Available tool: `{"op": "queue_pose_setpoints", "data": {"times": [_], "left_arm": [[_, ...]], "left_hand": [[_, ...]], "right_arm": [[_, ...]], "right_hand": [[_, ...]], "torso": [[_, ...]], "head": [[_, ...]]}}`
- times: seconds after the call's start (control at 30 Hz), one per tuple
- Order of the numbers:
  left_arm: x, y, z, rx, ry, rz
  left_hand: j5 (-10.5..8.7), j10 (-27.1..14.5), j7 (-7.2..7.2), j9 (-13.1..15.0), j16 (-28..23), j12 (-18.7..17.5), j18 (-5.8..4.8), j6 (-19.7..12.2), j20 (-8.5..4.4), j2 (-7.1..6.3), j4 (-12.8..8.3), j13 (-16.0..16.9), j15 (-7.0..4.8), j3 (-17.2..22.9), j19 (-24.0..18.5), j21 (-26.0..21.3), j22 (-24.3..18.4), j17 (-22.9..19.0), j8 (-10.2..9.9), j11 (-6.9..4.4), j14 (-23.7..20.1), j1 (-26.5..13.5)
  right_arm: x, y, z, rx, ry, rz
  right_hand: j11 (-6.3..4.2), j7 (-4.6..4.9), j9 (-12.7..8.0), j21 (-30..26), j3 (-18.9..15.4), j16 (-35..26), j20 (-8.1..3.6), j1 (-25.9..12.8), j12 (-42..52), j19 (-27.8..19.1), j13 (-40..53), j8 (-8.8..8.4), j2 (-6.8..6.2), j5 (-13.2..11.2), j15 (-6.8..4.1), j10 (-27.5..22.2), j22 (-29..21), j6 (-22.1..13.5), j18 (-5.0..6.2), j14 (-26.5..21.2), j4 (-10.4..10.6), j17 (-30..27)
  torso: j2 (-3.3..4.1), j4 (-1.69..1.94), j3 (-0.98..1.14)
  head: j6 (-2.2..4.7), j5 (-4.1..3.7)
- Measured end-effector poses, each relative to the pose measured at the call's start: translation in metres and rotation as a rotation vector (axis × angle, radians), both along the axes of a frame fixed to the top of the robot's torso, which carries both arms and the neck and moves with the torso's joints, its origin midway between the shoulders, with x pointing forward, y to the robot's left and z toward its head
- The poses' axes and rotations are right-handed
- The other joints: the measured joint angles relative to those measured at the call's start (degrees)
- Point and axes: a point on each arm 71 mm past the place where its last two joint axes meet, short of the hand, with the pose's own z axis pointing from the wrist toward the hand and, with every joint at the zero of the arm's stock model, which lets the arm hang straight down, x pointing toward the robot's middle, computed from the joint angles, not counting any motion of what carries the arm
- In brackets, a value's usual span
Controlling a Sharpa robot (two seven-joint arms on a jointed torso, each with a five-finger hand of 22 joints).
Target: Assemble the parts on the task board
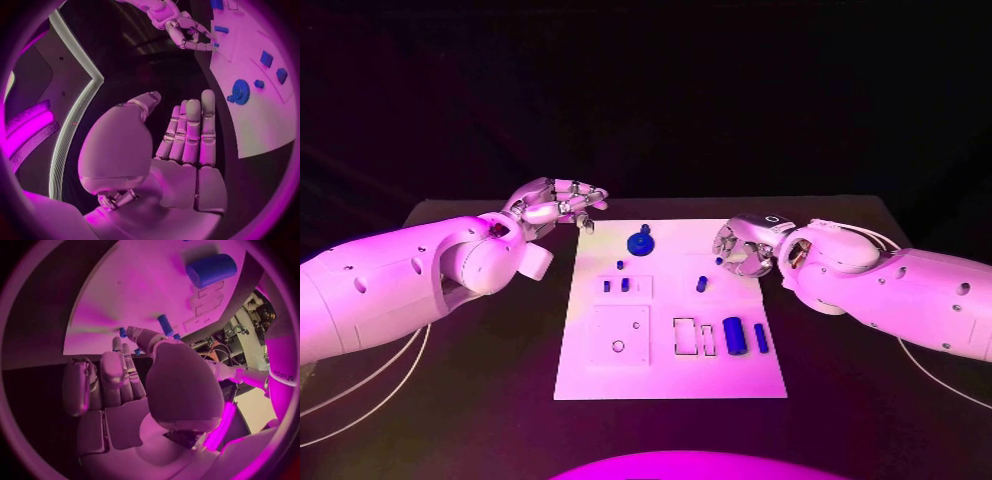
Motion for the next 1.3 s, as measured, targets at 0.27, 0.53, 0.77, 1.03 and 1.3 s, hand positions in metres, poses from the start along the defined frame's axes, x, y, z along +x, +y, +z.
{"op": "queue_pose_setpoints", "data": {"times": [0.27,0.53,0.77,1.03,1.3], "left_arm": [[-0.002,-0.003,0.002,-0.029,-0.006,-0.016],[-0.003,-0.005,0.003,-0.042,-0.006,-0.032],[-0.004,-0.005,0.003,-0.046,-0.004,-0.038],[-0.004,-0.006,0.003,-0.046,-0.004,-0.043],[-0.005,-0.007,0.003,-0.046,-0.004,-0.047]], "left_hand": [[0.0,-0.11,0.0,0.03,0.0,0.23,-0.01,0.0,0.2,0.0,0.23,0.07,0.0,-0.23,0.21,0.0,-0.11,0.0,0.28,-0.12,0.0,0.0],[0.0,-1.34,0.4,0.08,0.0,0.23,-0.01,-0.41,0.2,0.0,0.79,0.2,0.2,-1.41,0.2,-0.67,-0.54,-0.12,0.28,0.29,-0.6,0.0],[0.0,-1.34,0.4,0.09,0.0,0.45,-0.02,-0.41,0.22,0.11,1.04,0.23,0.2,-1.65,0.23,-0.77,-0.62,-0.12,0.28,0.29,-0.6,0.11],[0.0,-1.76,0.4,0.22,0.29,0.71,-0.01,-0.41,0.4,1.02,0.69,0.46,0.2,-1.99,0.41,-1.11,-0.83,-0.18,0.58,0.29,-0.6,1.02],[0.0,-1.76,0.4,0.22,0.29,0.91,-0.01,-0.41,0.4,1.08,0.79,0.48,0.2,-2.21,0.4,-1.11,-0.88,-0.24,0.59,0.29,-0.6,1.08]], "right_arm": [[0.004,0.001,-0.008,-0.021,0.005,-0.009],[0.006,0.007,-0.01,-0.02,0.0,-0.006],[0.006,0.009,-0.011,-0.014,-0.003,-0.006],[0.007,0.01,-0.011,-0.015,-0.002,-0.011],[0.005,0.014,-0.012,-0.031,-0.017,-0.014]], "right_hand": [[-0.32,0.01,0.79,1.72,1.07,2.74,0.14,-0.52,0.02,0.46,0.09,0.35,0.52,0.23,0.0,1.4,0.36,0.0,0.01,0.0,0.35,1.93],[-0.12,0.01,1.16,2.21,1.86,3.7,0.14,-0.48,0.1,0.46,0.01,0.58,1.59,-0.41,0.0,1.6,0.36,0.01,0.03,0.0,0.6,2.36],[-0.23,-0.31,2.07,3.24,3.05,5.51,0.0,-0.88,-0.21,0.59,-0.05,1.01,2.71,-5.48,0.0,2.31,0.35,0.34,-0.81,0.0,1.05,3.35],[-0.86,-0.8,3.09,4.35,3.77,6.84,-0.09,-0.21,0.05,1.09,0.08,2.48,3.39,-5.8,0.0,4.57,0.35,2.08,-0.81,0.0,0.34,4.17],[-0.34,-1.45,4.59,5.05,4.62,7.61,-0.5,1.4,0.48,1.06,1.26,4.12,4.99,-8.58,-0.74,5.5,0.34,3.34,-0.81,-0.09,-1.81,4.39]], "torso": [[0.0,0.01,0.03],[0.02,0.03,0.03],[0.01,0.01,0.03],[-0.02,-0.02,0.01],[-0.04,-0.03,0.02]], "head": [[-0.07,0.17],[-0.19,0.28],[-0.31,0.42],[-0.48,0.46],[-0.57,0.33]]}}
